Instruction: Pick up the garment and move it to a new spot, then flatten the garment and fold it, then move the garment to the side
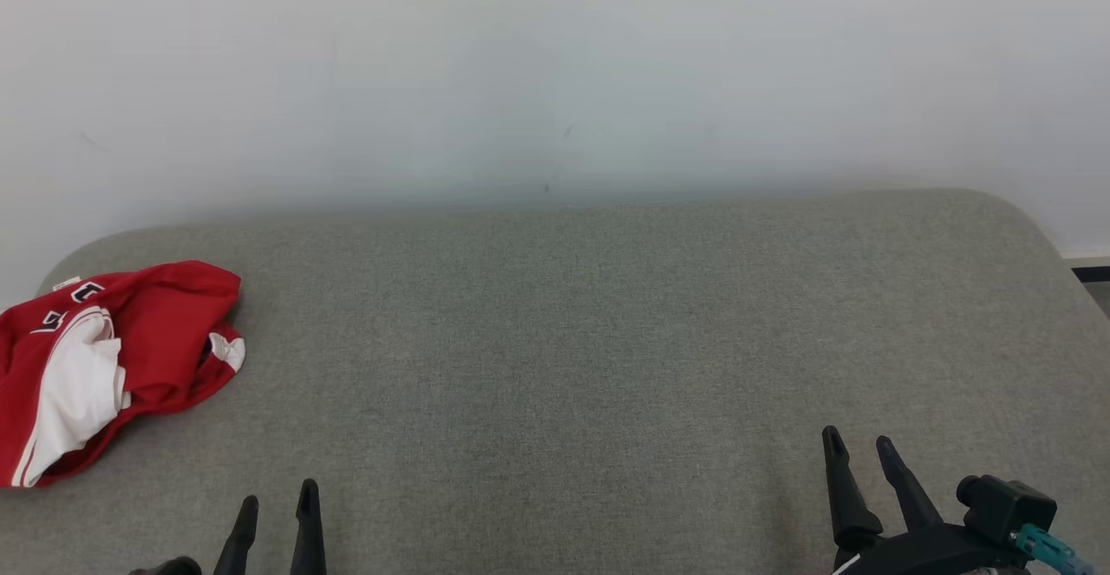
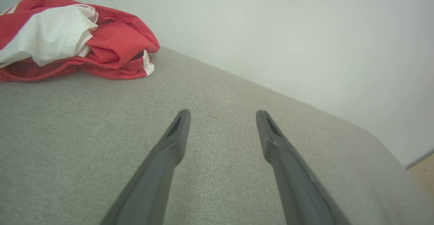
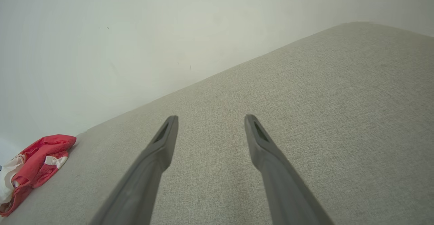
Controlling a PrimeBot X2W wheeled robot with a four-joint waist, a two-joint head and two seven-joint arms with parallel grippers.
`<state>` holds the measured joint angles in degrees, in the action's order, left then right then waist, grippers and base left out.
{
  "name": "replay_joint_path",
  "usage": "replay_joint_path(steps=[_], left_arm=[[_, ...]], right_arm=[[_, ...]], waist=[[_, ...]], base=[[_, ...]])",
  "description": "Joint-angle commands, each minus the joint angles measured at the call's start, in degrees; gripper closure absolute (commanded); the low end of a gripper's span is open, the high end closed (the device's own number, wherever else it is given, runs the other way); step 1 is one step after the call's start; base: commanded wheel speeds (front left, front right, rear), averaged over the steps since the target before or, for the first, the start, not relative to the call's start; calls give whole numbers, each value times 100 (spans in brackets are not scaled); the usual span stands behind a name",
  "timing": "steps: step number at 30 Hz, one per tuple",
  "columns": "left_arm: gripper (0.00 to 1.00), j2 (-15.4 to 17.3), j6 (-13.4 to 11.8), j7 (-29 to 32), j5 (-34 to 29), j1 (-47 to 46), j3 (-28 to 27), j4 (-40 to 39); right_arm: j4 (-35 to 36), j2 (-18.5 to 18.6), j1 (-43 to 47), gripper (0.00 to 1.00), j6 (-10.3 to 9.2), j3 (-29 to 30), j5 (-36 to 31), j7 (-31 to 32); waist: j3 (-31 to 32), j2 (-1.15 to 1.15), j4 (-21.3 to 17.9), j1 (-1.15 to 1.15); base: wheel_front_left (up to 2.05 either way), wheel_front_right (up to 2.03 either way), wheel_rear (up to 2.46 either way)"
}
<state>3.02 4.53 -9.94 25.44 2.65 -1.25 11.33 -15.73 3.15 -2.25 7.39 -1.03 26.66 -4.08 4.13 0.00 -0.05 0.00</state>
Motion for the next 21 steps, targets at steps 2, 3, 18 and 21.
replay_joint_path(steps=[2,3,18,21], left_arm=[[0,31,-32,-67,-198,48,5,-76],[0,30,-42,-83,-242,56,3,-81],[0,25,-144,-269,-821,131,-30,-9],[0,23,-148,-305,-923,131,-16,11]], right_arm=[[34,5,21,0,15,3,-227,-54],[31,3,23,0,15,7,-285,-59],[-52,-7,34,0,16,-67,-1054,-160],[-78,-9,37,0,16,-80,-1206,-185]], waist=[[7,0,-1,0],[12,0,-2,0],[86,0,-33,0],[101,0,-38,0]], base=[[0,0,0],[0,0,0],[0,0,0],[0,0,0]])
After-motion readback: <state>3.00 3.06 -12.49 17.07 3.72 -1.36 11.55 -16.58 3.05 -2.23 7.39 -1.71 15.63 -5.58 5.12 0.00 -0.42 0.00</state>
